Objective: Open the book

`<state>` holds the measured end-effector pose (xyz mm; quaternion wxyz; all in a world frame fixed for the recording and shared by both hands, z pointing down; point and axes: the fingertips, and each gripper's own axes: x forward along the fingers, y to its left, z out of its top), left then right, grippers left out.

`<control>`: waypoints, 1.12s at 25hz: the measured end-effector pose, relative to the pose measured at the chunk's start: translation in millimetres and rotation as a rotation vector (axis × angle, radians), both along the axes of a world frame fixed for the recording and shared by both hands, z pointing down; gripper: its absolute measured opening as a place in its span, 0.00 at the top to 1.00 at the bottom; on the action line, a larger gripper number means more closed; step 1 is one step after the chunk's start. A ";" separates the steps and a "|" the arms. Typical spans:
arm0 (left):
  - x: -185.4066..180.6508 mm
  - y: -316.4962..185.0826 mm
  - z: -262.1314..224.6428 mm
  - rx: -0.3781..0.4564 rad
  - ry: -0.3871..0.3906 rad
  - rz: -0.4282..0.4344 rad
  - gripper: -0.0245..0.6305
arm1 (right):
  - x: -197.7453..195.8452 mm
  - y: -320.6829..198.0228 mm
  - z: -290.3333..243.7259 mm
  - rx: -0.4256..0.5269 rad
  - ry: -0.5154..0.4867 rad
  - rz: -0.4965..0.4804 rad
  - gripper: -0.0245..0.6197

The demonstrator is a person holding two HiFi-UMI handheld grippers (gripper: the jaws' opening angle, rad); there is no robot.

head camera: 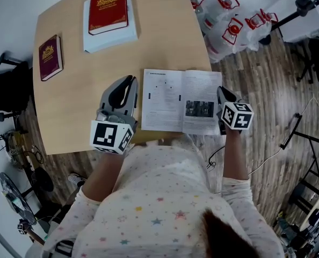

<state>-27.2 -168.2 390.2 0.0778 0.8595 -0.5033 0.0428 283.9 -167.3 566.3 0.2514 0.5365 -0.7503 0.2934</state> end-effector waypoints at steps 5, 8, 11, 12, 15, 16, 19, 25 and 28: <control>2.3 -1.0 -0.7 -0.003 -0.010 0.002 0.91 | 4.9 -0.7 13.0 -0.024 0.012 0.001 0.95; 2.5 -2.0 -0.1 -0.005 -0.009 -0.001 0.91 | 7.3 -0.3 20.7 -0.036 0.027 0.003 0.95; 1.9 -3.0 1.2 -0.010 -0.013 -0.005 0.91 | 10.2 -0.8 27.2 -0.046 0.041 0.007 0.95; 1.6 -3.4 1.5 -0.012 -0.013 -0.005 0.91 | 11.0 -0.9 29.4 -0.048 0.046 0.007 0.95; 0.8 -4.6 2.1 -0.011 -0.014 -0.007 0.91 | 12.8 -0.9 36.2 -0.056 0.062 0.007 0.95; 0.5 -4.8 2.4 -0.011 -0.015 -0.008 0.91 | 13.2 -0.7 38.6 -0.058 0.068 0.006 0.95; -1.1 -6.1 3.2 -0.014 -0.018 -0.012 0.91 | 13.2 -0.5 46.2 -0.067 0.081 0.004 0.94; -2.3 -8.3 2.1 -0.012 -0.020 -0.016 0.91 | 14.8 -1.2 55.5 -0.086 0.104 0.009 0.91; -2.0 -8.6 2.0 -0.013 -0.018 -0.015 0.91 | 14.9 0.4 58.6 -0.100 0.109 0.009 0.90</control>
